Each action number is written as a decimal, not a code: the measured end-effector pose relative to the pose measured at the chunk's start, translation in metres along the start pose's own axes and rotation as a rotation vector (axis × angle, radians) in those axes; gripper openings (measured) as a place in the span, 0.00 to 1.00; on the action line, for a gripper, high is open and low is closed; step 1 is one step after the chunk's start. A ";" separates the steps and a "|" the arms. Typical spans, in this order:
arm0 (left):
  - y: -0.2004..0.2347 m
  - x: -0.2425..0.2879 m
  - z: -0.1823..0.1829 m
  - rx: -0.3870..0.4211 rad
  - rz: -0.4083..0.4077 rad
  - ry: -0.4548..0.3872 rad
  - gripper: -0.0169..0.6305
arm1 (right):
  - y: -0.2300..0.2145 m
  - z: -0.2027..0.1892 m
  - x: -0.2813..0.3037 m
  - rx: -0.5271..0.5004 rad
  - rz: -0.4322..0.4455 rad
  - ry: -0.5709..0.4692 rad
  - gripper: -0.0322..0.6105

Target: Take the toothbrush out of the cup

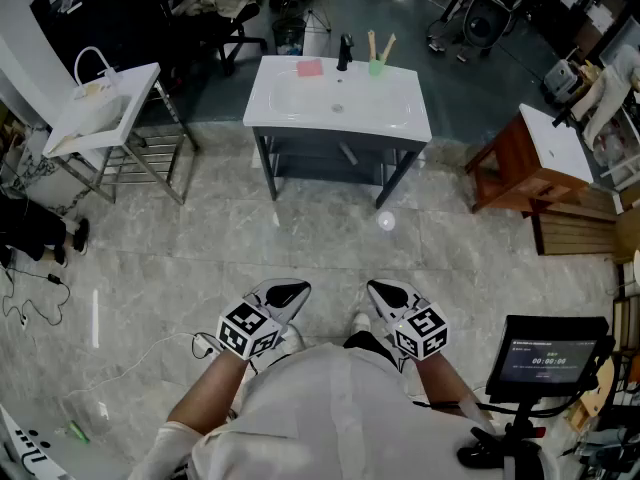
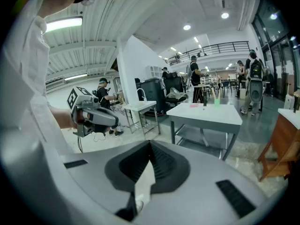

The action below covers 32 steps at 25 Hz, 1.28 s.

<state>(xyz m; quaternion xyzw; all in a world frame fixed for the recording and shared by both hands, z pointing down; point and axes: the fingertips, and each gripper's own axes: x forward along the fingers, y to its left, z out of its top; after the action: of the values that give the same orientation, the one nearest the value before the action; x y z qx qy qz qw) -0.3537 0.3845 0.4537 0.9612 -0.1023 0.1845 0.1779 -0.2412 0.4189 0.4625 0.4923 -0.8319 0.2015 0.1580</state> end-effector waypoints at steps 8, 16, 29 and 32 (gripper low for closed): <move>-0.034 0.087 0.054 0.052 0.012 -0.044 0.04 | -0.092 0.007 -0.059 -0.057 -0.029 -0.053 0.06; -0.067 0.185 0.093 0.026 0.021 -0.049 0.04 | -0.181 -0.014 -0.110 -0.015 -0.033 -0.037 0.06; -0.002 0.241 0.128 -0.018 0.036 -0.039 0.04 | -0.255 0.013 -0.061 -0.037 -0.020 -0.066 0.07; 0.033 0.256 0.142 -0.016 0.004 -0.053 0.04 | -0.274 0.028 -0.035 -0.014 -0.051 -0.057 0.11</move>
<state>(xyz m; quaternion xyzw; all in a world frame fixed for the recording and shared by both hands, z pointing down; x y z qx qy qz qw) -0.0839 0.2665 0.4404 0.9641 -0.1104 0.1583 0.1824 0.0151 0.3132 0.4711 0.5177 -0.8247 0.1772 0.1429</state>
